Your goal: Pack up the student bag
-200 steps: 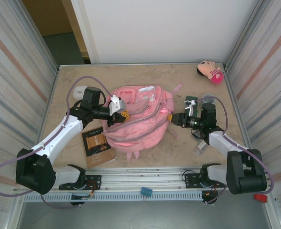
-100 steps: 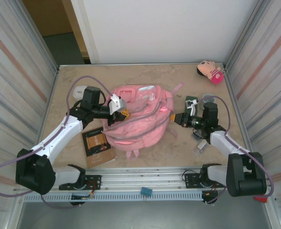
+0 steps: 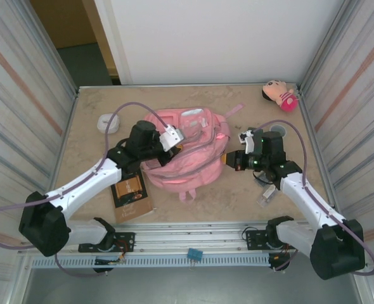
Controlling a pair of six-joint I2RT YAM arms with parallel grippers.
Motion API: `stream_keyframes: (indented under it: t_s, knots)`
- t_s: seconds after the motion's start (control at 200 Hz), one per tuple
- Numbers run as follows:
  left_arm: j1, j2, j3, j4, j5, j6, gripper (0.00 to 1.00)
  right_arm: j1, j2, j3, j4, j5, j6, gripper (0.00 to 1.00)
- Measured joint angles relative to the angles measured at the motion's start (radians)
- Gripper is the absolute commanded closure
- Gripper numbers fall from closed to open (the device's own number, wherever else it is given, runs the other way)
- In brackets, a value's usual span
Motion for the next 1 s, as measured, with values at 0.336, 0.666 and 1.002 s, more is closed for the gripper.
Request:
stream_keyframes:
  t_s: [0.336, 0.666, 1.002]
  knots:
    - [-0.124, 0.163, 0.094, 0.034, -0.282, -0.164, 1.00, 0.246, -0.075, 0.016, -0.116, 0.161, 0.053, 1.00]
    - [-0.125, 0.196, 0.101, 0.076, -0.219, -0.210, 1.00, 0.401, -0.092, 0.003, -0.050, 0.270, 0.235, 0.63]
    - [-0.039, 0.184, 0.054, 0.169, 0.015, -0.175, 1.00, 0.142, -0.378, -0.085, 0.008, 0.212, 0.532, 0.00]
